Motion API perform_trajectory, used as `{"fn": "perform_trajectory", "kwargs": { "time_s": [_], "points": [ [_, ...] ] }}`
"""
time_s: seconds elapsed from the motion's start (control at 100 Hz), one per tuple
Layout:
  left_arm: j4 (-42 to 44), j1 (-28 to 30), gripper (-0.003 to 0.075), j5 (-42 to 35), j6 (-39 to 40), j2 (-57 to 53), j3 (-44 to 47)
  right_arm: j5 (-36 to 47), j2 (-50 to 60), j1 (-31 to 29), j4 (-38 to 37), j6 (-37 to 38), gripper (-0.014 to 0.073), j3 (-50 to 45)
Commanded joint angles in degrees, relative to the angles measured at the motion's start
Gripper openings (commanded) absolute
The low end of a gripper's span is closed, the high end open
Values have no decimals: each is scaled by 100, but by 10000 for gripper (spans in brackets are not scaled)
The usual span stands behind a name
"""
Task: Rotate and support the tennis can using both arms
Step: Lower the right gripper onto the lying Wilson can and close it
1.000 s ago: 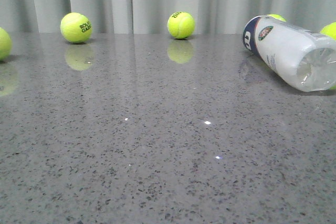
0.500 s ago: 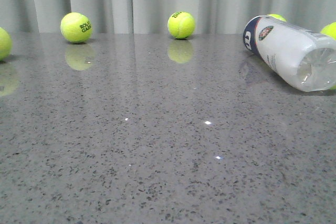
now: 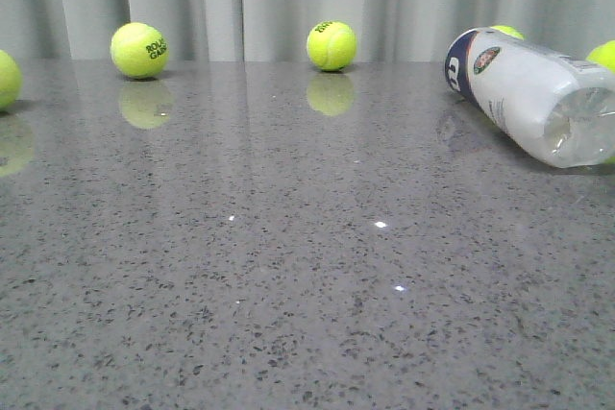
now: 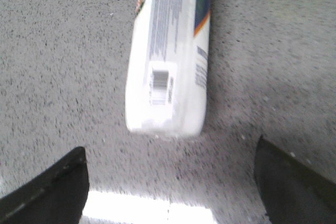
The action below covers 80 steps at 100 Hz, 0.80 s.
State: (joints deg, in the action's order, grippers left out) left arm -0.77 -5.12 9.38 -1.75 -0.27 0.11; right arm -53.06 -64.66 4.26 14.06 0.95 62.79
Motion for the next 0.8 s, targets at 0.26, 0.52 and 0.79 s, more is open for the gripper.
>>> {"fn": "perform_trajectory", "kwargs": {
  "time_s": [0.26, 0.52, 0.79],
  "points": [
    [-7, 6, -18, -452, 51, -166, 251, -445, -2385, 5, 468, -52, 633, 1825],
    [-7, 6, -19, -452, 51, -166, 251, -525, -3484, 5, 595, -52, 633, 2442],
    [-7, 6, -19, -452, 51, -166, 251, -526, -3618, 5, 620, -95, 437, 2478]
  ]
}}
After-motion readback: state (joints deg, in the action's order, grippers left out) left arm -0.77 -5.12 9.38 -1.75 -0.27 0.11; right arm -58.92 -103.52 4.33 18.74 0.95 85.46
